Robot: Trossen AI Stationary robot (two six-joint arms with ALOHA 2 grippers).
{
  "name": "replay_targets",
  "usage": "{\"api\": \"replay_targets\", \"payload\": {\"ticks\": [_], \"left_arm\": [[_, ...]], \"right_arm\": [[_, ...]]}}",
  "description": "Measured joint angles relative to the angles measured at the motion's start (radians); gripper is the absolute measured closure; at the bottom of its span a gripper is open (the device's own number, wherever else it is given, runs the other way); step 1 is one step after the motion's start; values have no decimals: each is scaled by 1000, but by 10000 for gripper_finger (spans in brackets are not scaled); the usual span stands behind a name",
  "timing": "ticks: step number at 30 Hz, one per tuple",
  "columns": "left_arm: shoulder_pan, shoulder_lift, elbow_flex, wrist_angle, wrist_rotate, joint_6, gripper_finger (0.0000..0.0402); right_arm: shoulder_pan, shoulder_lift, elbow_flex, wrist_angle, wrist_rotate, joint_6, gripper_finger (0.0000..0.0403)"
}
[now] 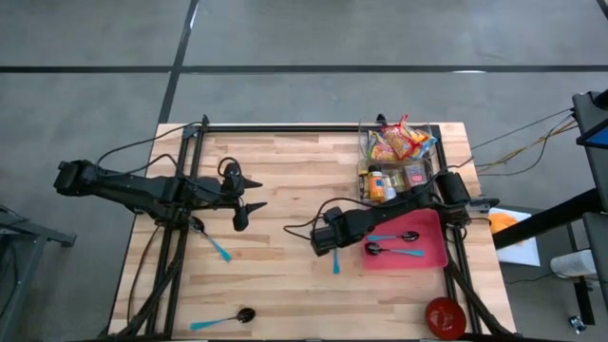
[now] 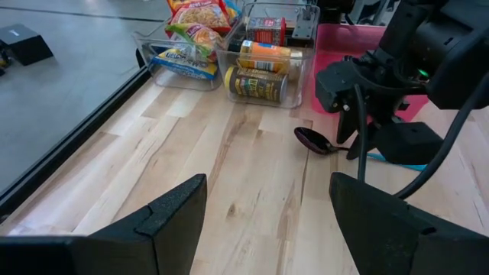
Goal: Pick & Place Food Item
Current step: Put the blue spoon into the red bin
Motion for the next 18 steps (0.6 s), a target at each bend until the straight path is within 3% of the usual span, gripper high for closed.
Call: {"api": "replay_targets", "payload": {"ticks": [10, 18], "left_arm": [[0, 0, 0, 0, 0, 2, 121], [0, 0, 0, 0, 0, 2, 121]], "right_arm": [[-1, -3, -32, 43, 3, -14, 251], [-1, -3, -37, 32, 23, -23, 330]]}}
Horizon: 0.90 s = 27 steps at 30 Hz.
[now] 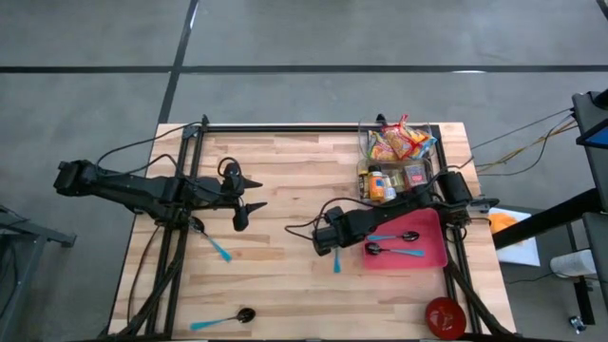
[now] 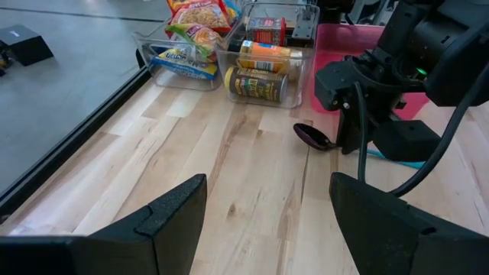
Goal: Pick & Place Food Item
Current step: Put the blue spoon into the red bin
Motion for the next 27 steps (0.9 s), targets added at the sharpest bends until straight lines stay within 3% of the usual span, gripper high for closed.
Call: {"api": "replay_targets", "payload": {"ticks": [7, 23, 27], "left_arm": [[0, 0, 0, 0, 0, 0, 121], [0, 0, 0, 0, 0, -3, 121], [0, 0, 0, 0, 0, -3, 121]], "right_arm": [[0, 1, 0, 1, 12, -12, 388], [0, -12, -3, 6, 30, -34, 379], [-2, -53, 13, 8, 81, -74, 379]]}}
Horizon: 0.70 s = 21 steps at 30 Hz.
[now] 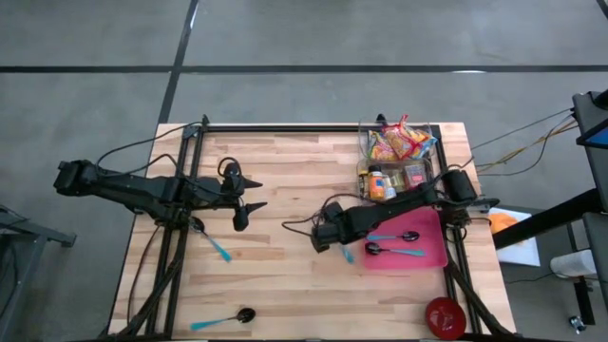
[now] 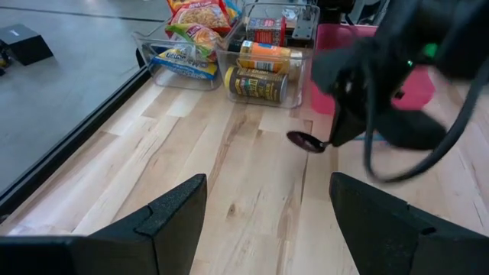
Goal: Pick & Place Food Item
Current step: Put the blue spoon into the red bin
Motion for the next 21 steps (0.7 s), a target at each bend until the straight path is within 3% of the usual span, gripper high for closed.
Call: {"api": "replay_targets", "payload": {"ticks": [12, 21], "left_arm": [[0, 0, 0, -3, 0, 0, 121], [0, 0, 0, -3, 0, -5, 121]], "right_arm": [[1, -189, 61, -20, 12, -244, 379], [5, -413, 62, -303, -55, -324, 378]]}}
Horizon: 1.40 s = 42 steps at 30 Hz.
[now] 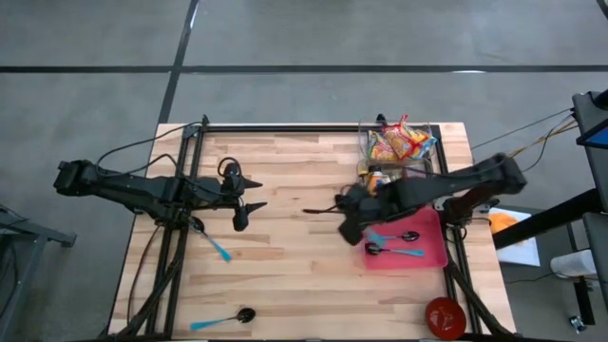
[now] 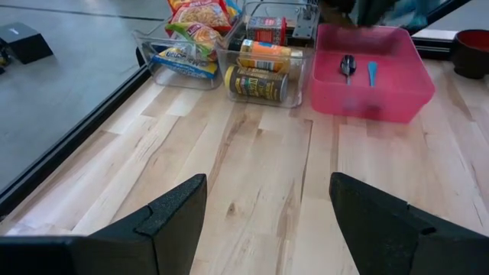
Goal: Pick & Place Food Item
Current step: Put the blue spoon into the red bin
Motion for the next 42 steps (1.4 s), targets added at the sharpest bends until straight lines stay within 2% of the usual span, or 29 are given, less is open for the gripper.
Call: {"api": "replay_targets", "payload": {"ticks": [9, 18, 26, 34, 42], "left_arm": [[0, 0, 0, 0, 0, 0, 121], [0, 0, 0, 0, 0, -1, 121], [0, 0, 0, 0, 0, -3, 121], [0, 0, 0, 0, 0, -3, 121], [0, 0, 0, 0, 0, -3, 121]], "right_arm": [[27, -138, -15, -369, -3, 2, 378], [107, -133, -92, -392, -79, -20, 378], [170, -107, -265, -248, -114, -67, 378], [170, -109, -476, -41, -165, -63, 378], [170, -110, -595, 99, -167, -54, 378]]}}
